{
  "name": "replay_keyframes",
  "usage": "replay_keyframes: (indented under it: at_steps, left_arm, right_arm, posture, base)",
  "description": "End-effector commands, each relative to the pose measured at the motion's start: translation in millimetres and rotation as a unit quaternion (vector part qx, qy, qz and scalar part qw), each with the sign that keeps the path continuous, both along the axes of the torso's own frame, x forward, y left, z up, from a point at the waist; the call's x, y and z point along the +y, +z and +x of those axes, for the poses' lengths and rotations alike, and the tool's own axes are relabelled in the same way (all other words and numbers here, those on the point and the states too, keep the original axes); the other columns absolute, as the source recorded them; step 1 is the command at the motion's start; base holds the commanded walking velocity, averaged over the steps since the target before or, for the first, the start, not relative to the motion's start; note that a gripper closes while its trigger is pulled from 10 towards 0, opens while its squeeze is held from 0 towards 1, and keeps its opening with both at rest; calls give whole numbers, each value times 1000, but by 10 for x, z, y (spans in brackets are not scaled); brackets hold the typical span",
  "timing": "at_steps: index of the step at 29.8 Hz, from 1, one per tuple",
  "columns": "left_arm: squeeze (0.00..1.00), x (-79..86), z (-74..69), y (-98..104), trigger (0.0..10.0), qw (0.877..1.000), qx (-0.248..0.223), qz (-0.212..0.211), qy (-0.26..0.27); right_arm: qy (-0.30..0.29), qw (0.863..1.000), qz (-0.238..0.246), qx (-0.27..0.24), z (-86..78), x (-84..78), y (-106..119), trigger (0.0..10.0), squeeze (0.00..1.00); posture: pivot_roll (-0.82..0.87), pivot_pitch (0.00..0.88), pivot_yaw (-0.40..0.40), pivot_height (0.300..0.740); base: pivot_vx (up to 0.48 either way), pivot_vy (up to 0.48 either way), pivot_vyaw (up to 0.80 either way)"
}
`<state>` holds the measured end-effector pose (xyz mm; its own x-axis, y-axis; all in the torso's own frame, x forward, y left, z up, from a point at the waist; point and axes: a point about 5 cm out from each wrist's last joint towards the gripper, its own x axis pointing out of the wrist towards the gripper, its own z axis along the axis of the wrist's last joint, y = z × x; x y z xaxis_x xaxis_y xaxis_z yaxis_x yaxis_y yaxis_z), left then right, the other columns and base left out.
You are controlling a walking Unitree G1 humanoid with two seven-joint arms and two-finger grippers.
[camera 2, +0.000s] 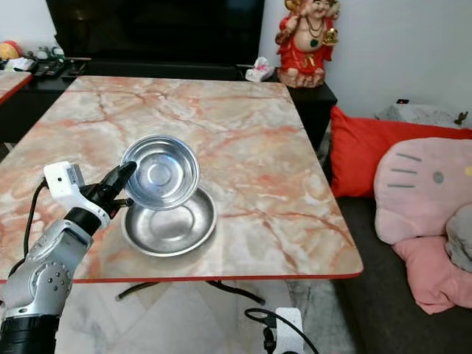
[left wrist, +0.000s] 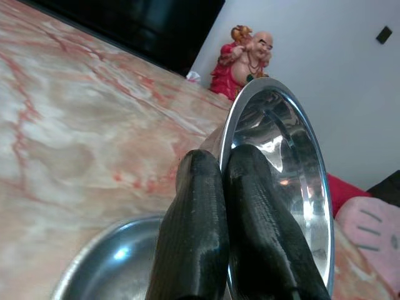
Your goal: Setting the table
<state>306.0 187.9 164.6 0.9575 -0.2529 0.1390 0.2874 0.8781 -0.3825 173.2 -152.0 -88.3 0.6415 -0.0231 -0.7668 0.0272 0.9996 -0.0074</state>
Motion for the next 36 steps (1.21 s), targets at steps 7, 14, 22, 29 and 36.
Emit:
replay_keyframes:
  at_steps: [7, 14, 22, 29, 36]
  left_arm:
    - [0, 59, 3, 78, 10000, 1000, -10, 1, 2]
    - [0, 31, -24, 24, 10000, 998, 24, -1, -62]
    - [0, 62, -4, -99, 10000, 992, 96, 19, -76]
    - [0, 128, 62, -156, 10000, 990, 136, -16, -45]
    - [0, 92, 97, -184, 10000, 988, 146, -26, -34]
  right_arm:
    - [7, 1000, 1, 4, -1, 26, -4, 10000, 0]
    - [7, 1000, 1, 4, -2, 28, -4, 10000, 0]
    - [9, 1000, 2, 5, -2, 30, -5, 10000, 0]
    - [12, 1000, 1, 7, -2, 29, -6, 10000, 0]
    - [11, 1000, 1, 6, 1, 32, -4, 10000, 0]
  posture:
    - [140, 0, -60, 728]
    - [141, 0, -58, 728]
    - [141, 0, -59, 728]
    - [142, 0, -59, 728]
    - [140, 0, -58, 728]
  base:
    - [0, 0, 0]
    - [0, 0, 0]
    - [0, 0, 0]
    - [0, 0, 0]
    - [0, 0, 0]
